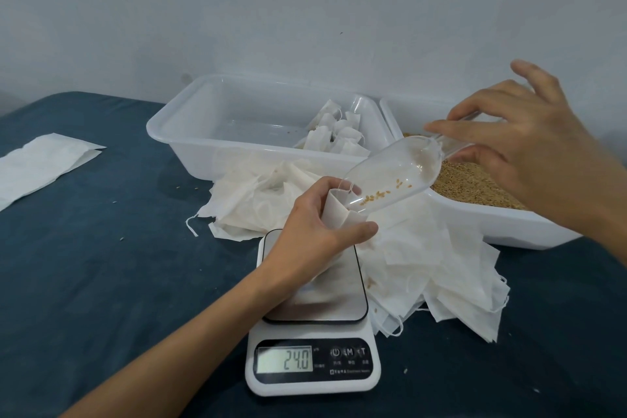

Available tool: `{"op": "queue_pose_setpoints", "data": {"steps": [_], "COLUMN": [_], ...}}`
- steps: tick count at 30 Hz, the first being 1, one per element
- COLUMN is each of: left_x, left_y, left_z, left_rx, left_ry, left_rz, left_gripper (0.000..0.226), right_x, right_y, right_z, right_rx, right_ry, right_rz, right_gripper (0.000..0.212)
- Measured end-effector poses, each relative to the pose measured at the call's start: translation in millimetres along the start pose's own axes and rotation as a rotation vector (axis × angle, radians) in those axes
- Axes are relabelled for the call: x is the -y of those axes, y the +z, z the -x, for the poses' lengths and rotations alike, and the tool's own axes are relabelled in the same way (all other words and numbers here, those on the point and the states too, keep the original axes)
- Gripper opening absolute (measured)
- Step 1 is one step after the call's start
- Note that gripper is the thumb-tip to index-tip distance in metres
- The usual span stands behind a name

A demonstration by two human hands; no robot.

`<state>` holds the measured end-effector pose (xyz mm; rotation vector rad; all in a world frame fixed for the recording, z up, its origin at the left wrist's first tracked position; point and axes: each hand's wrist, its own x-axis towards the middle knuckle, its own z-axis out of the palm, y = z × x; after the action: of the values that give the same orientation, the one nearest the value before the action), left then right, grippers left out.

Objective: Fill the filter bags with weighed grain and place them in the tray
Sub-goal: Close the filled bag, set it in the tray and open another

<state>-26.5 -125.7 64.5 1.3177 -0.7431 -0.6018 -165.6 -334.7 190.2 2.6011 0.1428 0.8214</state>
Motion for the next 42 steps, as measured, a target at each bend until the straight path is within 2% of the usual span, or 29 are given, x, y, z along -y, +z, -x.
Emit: {"op": "queue_pose_setpoints", "data": {"steps": [7, 12, 17, 21, 25, 33, 37, 42], "left_x": [-1, 0, 1, 0, -1, 0, 1, -1], "left_y": [0, 1, 1, 1, 1, 0, -1, 0], "left_z": [0, 0, 0, 0, 1, 0, 0, 0], "left_rx": [-0.002, -0.005, -0.004, -0.005, -0.008, 0.002, 0.011, 0.006], "left_ry": [0.002, 0.008, 0.011, 0.009, 0.013, 0.019, 0.023, 0.029], "left_rz": [-0.002, -0.006, -0.010, -0.019, -0.023, -0.025, -0.010, -0.005], "left_gripper": [0.047, 0.047, 0.047, 0.046, 0.046, 0.046, 0.044, 0.045], "right_x": [1, 1, 3, 4, 2, 3, 2, -1], "right_y": [0, 1, -1, -1, -1, 3, 5, 11], "right_z": [-1, 1, 0, -1, -1, 0, 2, 5], "right_rx": [0.007, -0.002, -0.012, -0.044, -0.048, -0.168, -0.256, -0.231], "right_ry": [0.004, -0.005, -0.003, -0.036, -0.045, -0.117, -0.148, -0.103], "right_rz": [0.004, 0.003, 0.014, 0.026, 0.038, 0.130, 0.174, 0.112], "right_gripper": [0.039, 0.030, 0.039, 0.031, 0.033, 0.024, 0.027, 0.026]}}
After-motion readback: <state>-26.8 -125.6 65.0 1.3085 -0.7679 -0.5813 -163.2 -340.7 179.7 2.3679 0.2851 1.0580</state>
